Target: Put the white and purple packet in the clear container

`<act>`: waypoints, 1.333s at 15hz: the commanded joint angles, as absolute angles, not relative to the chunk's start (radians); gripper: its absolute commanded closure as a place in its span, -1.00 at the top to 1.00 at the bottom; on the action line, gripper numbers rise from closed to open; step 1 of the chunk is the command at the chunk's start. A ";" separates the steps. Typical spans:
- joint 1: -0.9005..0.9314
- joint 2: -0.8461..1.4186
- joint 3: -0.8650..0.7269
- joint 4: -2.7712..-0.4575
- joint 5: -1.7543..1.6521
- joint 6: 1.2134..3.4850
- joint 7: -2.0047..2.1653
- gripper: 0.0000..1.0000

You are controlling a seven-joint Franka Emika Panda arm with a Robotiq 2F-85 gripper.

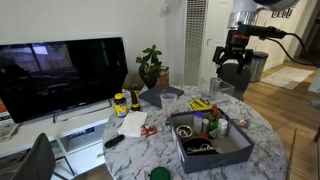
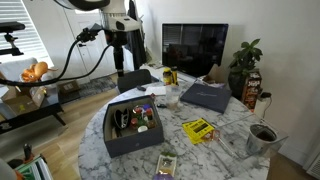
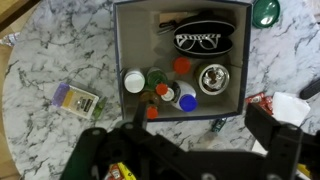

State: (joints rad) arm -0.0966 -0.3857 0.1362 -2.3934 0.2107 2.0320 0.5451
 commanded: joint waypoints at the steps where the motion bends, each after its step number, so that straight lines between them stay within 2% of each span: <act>1: -0.120 -0.318 0.104 -2.393 0.216 2.129 0.655 1.00; 10: -0.268 -0.083 -0.077 -2.432 -0.007 2.325 0.897 1.00; 12: -0.279 -0.004 -0.121 -2.428 -0.037 2.343 0.956 1.00; 13: -0.248 -0.078 -0.124 -2.425 0.004 2.302 0.884 1.00; 20: -0.247 0.062 -0.161 -2.431 0.039 2.342 0.894 1.00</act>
State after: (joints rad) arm -0.2703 0.0098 -0.1313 -2.4200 -0.0120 2.3345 0.9250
